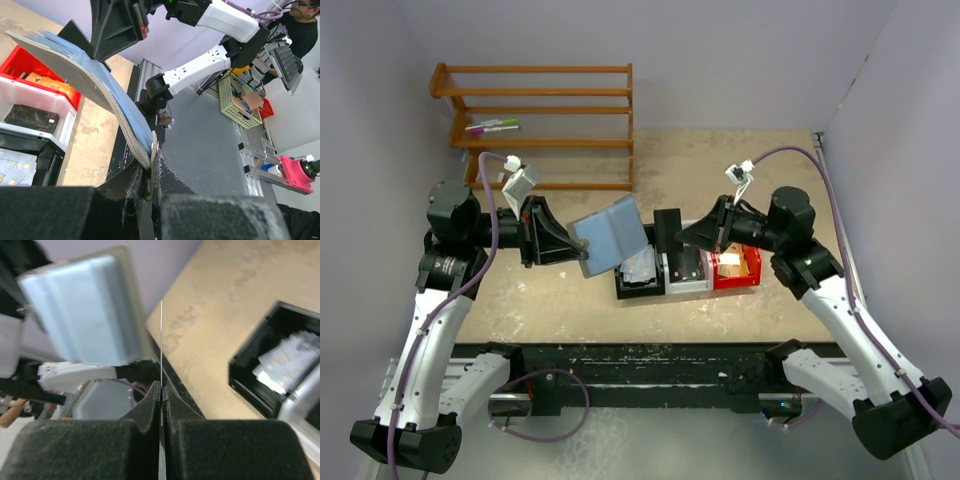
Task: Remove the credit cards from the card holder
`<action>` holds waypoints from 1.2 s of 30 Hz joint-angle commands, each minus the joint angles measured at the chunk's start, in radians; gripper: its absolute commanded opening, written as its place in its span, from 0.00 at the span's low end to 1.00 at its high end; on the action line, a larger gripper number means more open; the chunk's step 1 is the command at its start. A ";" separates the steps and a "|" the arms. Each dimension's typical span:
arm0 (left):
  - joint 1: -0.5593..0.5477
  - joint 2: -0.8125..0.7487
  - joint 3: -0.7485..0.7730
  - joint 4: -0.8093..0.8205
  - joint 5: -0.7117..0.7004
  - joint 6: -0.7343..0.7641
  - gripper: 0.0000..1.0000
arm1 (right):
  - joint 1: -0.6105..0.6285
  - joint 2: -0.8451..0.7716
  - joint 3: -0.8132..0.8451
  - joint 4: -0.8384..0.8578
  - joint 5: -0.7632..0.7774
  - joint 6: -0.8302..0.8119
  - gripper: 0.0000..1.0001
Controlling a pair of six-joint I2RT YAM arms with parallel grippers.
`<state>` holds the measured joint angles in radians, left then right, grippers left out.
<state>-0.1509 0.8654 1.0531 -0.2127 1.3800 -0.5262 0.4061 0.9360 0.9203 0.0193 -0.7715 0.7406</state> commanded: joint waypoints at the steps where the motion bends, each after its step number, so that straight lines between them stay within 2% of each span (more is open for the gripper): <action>1: 0.001 -0.004 0.050 0.028 0.004 0.039 0.00 | -0.009 0.017 0.039 -0.299 0.192 -0.154 0.00; 6: 0.001 -0.004 0.053 0.049 0.006 0.023 0.00 | -0.011 0.067 0.010 -0.421 0.426 -0.207 0.00; 8: 0.001 -0.004 0.057 0.056 0.006 0.018 0.00 | -0.010 0.114 0.015 -0.440 0.570 -0.248 0.00; 10: 0.001 -0.004 0.059 0.064 0.006 0.012 0.00 | -0.005 0.164 0.014 -0.437 0.599 -0.252 0.00; 18: 0.001 -0.010 0.064 0.079 0.008 -0.011 0.00 | 0.171 0.376 0.107 -0.489 0.951 -0.206 0.00; 23: 0.001 -0.015 0.074 0.077 0.010 -0.015 0.00 | 0.223 0.499 0.156 -0.488 1.057 -0.176 0.00; 27: 0.001 -0.014 0.076 0.075 0.014 -0.015 0.00 | 0.231 0.542 0.167 -0.459 1.010 -0.170 0.01; 29: 0.001 -0.011 0.080 0.074 0.017 -0.015 0.00 | 0.231 0.539 0.172 -0.463 1.010 -0.165 0.18; 33: 0.001 -0.011 0.083 0.081 0.021 -0.021 0.00 | 0.231 0.482 0.196 -0.499 1.018 -0.163 0.42; 36: 0.001 -0.009 0.077 0.101 0.022 -0.038 0.00 | 0.231 0.405 0.225 -0.531 0.966 -0.149 0.54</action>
<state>-0.1509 0.8642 1.0870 -0.1844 1.3842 -0.5415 0.6342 1.4570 1.0660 -0.4789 0.2104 0.5694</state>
